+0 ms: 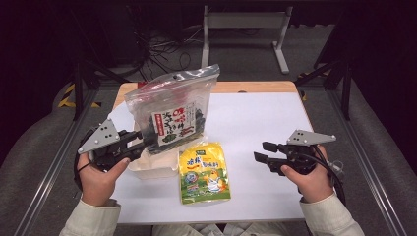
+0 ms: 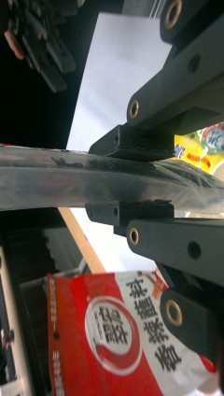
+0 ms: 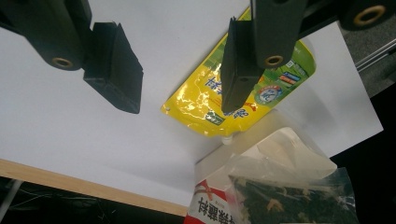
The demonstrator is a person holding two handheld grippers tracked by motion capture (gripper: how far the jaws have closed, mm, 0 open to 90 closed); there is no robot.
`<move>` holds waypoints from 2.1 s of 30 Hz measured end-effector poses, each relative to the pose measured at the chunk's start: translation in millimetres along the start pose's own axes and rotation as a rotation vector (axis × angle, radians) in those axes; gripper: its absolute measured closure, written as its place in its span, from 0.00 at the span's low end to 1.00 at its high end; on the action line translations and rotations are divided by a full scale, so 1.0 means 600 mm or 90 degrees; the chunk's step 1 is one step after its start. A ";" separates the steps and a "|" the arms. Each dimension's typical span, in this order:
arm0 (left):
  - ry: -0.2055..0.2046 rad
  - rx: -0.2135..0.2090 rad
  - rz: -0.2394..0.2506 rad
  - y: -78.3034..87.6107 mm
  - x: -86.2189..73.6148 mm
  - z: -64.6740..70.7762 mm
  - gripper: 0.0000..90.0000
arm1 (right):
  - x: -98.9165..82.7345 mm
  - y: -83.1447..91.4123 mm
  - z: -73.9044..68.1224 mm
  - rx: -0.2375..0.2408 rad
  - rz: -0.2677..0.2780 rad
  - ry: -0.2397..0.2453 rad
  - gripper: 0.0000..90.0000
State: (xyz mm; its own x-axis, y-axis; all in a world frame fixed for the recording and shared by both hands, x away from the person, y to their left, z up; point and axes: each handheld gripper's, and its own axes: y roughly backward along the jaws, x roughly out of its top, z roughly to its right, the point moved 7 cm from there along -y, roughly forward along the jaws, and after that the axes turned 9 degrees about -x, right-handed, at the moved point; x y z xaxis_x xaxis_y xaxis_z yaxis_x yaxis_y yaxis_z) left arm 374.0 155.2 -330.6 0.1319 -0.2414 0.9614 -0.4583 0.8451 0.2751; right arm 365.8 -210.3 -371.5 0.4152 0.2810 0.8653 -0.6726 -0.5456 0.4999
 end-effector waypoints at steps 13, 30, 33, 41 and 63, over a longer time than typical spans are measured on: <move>0.008 0.057 0.010 0.014 -0.006 -0.032 0.82 | -0.003 0.006 0.006 -0.006 0.000 -0.012 0.54; 0.027 0.133 -0.002 0.020 -0.035 -0.076 0.81 | -0.004 0.008 0.008 -0.010 0.000 -0.017 0.54; 0.029 0.142 -0.006 0.020 -0.041 -0.083 0.81 | -0.005 0.008 0.008 -0.010 -0.001 -0.016 0.54; 0.040 0.152 -0.014 0.015 -0.060 -0.101 0.81 | -0.006 0.006 0.007 -0.009 -0.003 -0.014 0.54; 0.068 0.162 -0.031 0.001 -0.096 -0.124 0.81 | -0.007 0.004 0.007 -0.007 -0.004 -0.016 0.53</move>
State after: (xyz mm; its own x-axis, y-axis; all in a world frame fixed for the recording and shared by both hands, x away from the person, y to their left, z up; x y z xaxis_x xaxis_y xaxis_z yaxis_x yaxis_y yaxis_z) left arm 431.4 205.0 -386.2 0.2449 -0.2157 0.9452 -0.6538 0.6832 0.3253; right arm 364.9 -216.1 -374.1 0.4352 0.2644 0.8606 -0.6759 -0.5355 0.5063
